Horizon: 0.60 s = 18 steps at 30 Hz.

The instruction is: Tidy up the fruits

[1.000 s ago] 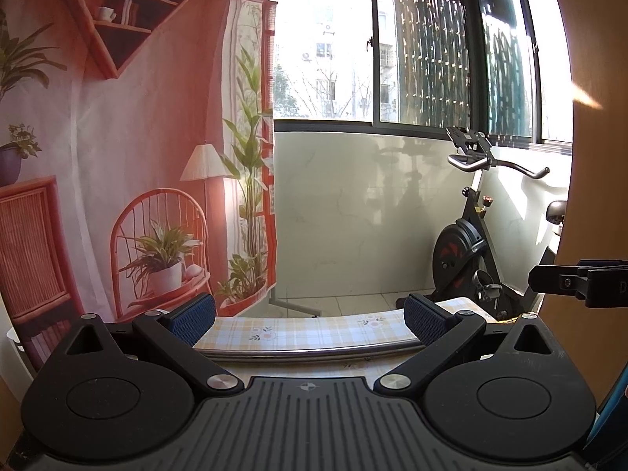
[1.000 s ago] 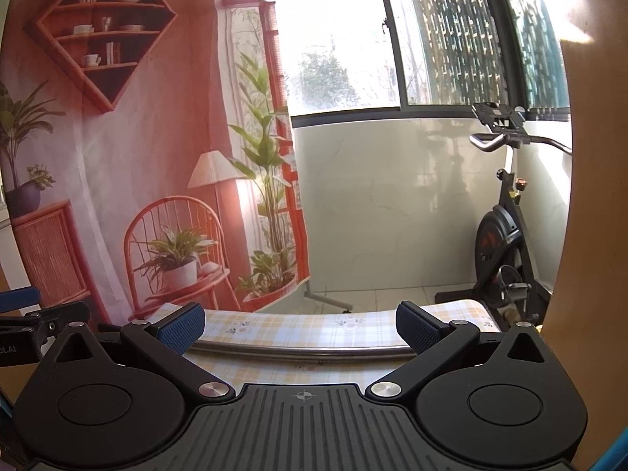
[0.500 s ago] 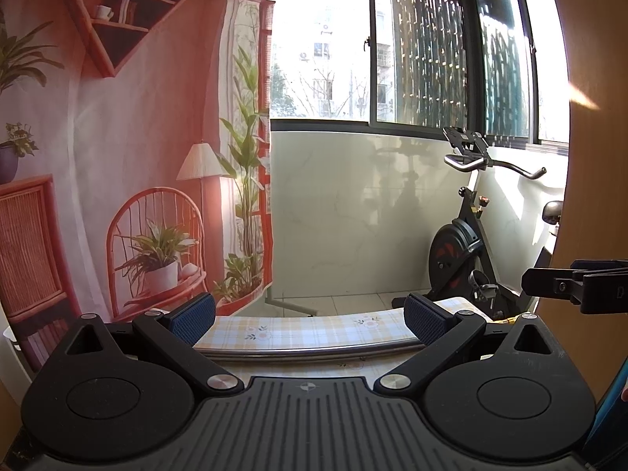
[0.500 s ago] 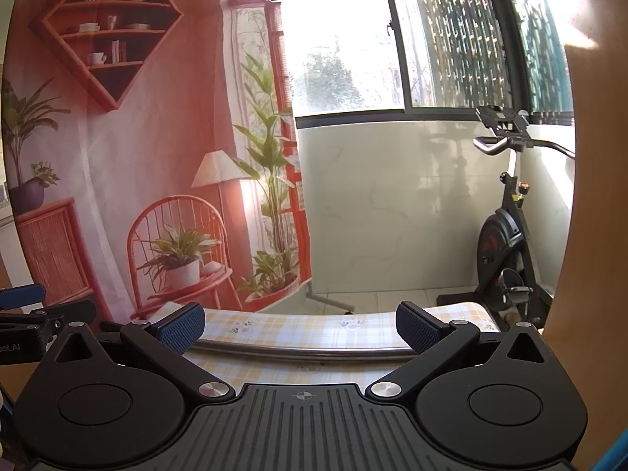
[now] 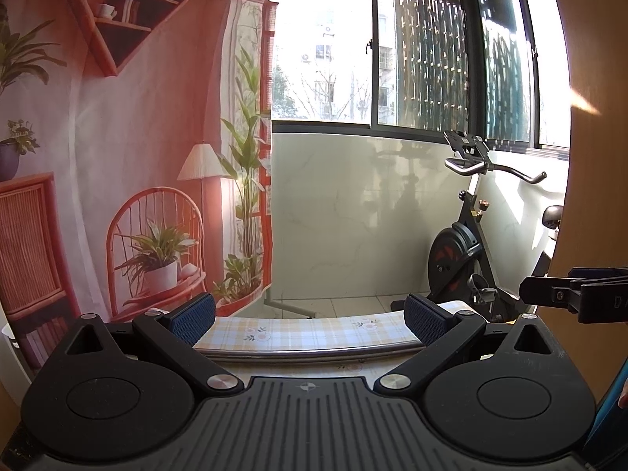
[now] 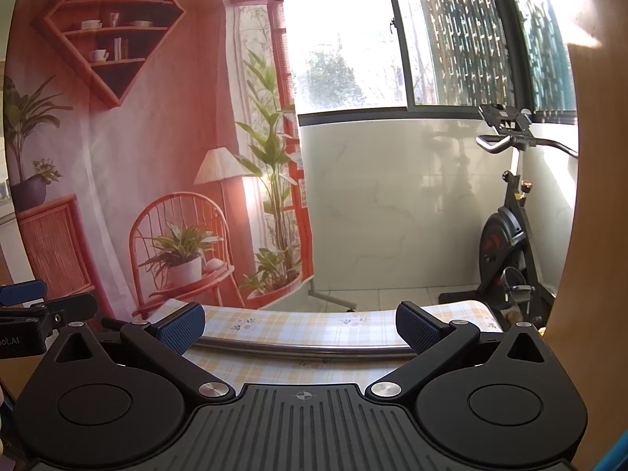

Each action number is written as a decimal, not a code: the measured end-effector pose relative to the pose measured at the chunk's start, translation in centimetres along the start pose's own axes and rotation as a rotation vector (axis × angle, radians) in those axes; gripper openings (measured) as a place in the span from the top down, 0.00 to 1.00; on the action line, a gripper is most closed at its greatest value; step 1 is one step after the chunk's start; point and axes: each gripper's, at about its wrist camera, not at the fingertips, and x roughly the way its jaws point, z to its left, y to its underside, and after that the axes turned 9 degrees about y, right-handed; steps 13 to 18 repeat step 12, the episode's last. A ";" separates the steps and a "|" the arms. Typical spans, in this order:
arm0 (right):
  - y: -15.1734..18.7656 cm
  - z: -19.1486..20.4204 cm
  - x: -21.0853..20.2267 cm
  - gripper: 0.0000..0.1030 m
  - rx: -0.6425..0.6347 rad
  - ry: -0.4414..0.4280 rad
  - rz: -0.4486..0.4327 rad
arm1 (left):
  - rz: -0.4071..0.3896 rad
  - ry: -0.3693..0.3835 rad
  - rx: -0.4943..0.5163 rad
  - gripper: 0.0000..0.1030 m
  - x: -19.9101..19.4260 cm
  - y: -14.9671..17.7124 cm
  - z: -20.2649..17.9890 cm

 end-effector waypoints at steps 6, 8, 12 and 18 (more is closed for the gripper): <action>-0.1 -0.1 0.2 0.00 -0.002 -0.003 0.003 | -0.005 0.005 -0.003 0.00 -0.1 0.0 0.0; -0.1 -0.1 0.2 0.00 -0.001 -0.004 0.004 | -0.007 0.007 -0.003 0.00 -0.1 0.0 0.1; -0.1 -0.2 0.3 0.00 -0.003 -0.007 0.006 | -0.008 0.007 -0.006 0.00 -0.1 0.0 0.1; -0.1 -0.2 0.3 0.00 -0.003 -0.007 0.006 | -0.008 0.007 -0.006 0.00 -0.1 0.0 0.1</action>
